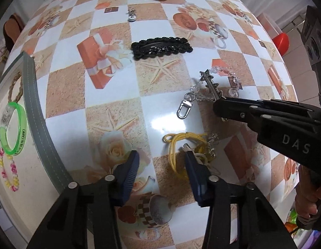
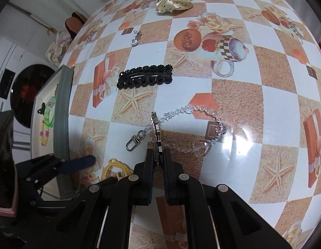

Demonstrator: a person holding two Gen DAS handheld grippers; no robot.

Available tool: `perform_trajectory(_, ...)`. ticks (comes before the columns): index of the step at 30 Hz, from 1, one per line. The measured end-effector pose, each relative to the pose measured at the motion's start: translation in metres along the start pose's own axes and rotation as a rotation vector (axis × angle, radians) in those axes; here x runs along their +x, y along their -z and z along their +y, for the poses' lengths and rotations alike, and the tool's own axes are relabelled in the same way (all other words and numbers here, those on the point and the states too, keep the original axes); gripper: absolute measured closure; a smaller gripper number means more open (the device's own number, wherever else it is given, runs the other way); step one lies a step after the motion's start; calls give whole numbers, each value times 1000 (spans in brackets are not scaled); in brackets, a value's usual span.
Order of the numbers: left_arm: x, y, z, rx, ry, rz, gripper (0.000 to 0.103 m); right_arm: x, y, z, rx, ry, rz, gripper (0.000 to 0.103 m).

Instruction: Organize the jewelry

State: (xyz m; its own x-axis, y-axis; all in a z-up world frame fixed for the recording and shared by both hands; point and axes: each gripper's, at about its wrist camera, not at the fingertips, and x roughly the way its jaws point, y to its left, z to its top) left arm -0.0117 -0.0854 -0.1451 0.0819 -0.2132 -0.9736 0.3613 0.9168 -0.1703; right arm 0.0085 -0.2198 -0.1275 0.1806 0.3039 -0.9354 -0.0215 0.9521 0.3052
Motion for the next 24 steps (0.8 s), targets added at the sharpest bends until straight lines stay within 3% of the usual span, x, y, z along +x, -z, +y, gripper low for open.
perform_trajectory(3,1,0,-5,20,-5,2,68,-6,1,-2,22,-7,-8,94)
perform_trajectory(4,1,0,-7,29,-7,0,77,-7,1,-3,29,-8,-11,94)
perform_trajectory(5,2,1,-8,35,-5,5,96,-9,1,-3,37,-10,-13,94)
perform_trajectory(13,-19,0,4,-33,71,-70,96,-18,6,-8,99,-19,-22,94)
perform_trajectory(24,-58,-2,24,-83,85,-148,96,-28,9,-3,128,-28,-39,94)
